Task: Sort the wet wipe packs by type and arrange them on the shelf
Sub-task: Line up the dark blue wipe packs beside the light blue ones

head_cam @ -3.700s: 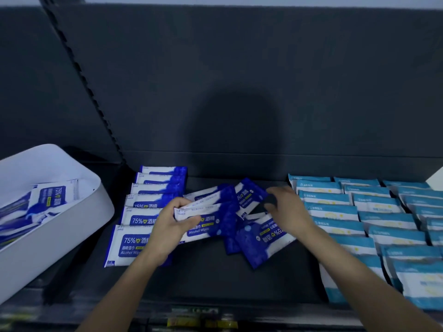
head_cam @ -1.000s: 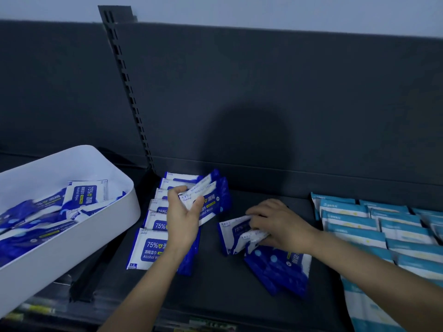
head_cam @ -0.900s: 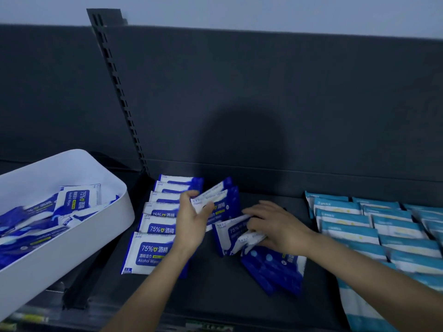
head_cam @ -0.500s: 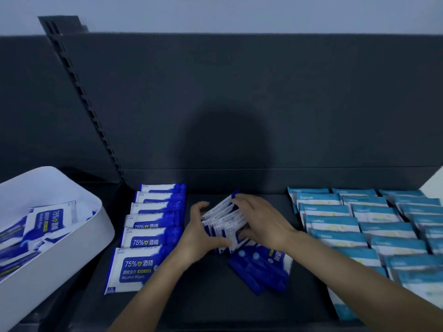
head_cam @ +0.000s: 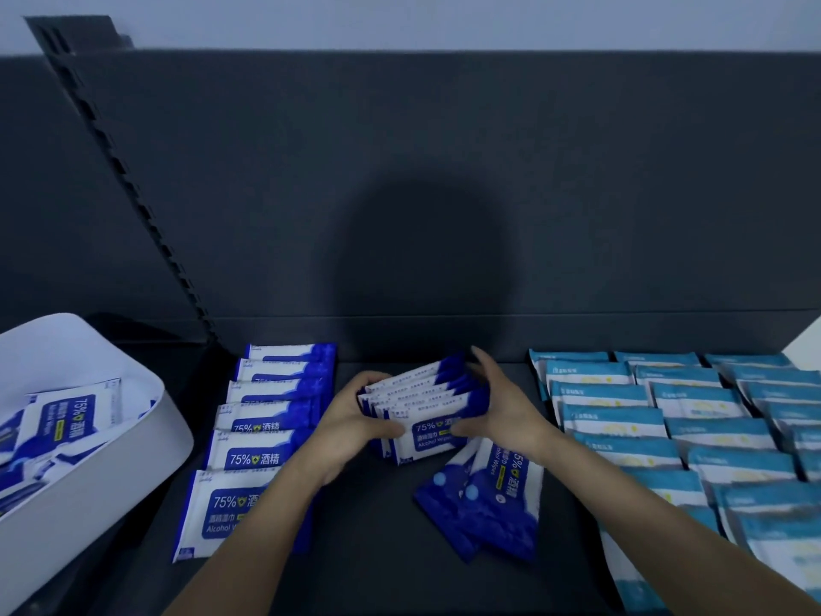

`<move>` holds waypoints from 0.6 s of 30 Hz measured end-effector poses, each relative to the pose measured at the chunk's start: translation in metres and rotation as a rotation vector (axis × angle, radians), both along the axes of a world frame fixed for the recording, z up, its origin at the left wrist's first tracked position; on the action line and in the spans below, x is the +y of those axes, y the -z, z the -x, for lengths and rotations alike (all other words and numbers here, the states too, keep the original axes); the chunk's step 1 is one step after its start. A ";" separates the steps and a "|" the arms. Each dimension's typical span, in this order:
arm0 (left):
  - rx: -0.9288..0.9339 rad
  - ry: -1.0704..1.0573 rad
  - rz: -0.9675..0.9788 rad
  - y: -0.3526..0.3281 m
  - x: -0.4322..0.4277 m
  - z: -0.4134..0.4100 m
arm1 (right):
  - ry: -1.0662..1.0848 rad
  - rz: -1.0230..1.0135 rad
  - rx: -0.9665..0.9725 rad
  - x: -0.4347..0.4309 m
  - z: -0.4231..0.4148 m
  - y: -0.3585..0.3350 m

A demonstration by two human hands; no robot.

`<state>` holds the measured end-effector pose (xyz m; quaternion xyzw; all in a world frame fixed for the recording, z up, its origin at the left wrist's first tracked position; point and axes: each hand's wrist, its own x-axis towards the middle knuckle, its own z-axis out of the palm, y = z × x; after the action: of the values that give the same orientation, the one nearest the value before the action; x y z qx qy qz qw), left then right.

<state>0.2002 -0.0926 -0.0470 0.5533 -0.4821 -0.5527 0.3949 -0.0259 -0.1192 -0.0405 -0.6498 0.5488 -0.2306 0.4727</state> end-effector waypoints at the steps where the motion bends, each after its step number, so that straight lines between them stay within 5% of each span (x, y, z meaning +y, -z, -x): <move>1: 0.004 0.041 -0.004 -0.001 -0.003 0.001 | 0.000 -0.015 -0.024 -0.003 0.000 -0.001; 9: -0.060 0.147 0.073 -0.011 -0.041 0.023 | 0.233 0.122 -0.125 -0.018 0.011 0.001; 18: -0.108 0.080 0.052 0.016 -0.039 0.056 | 0.225 0.096 0.047 -0.015 0.021 0.007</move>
<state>0.1444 -0.1312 -0.0634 0.5521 -0.5386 -0.5247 0.3603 -0.0472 -0.1345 -0.0474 -0.6114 0.6173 -0.2930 0.3992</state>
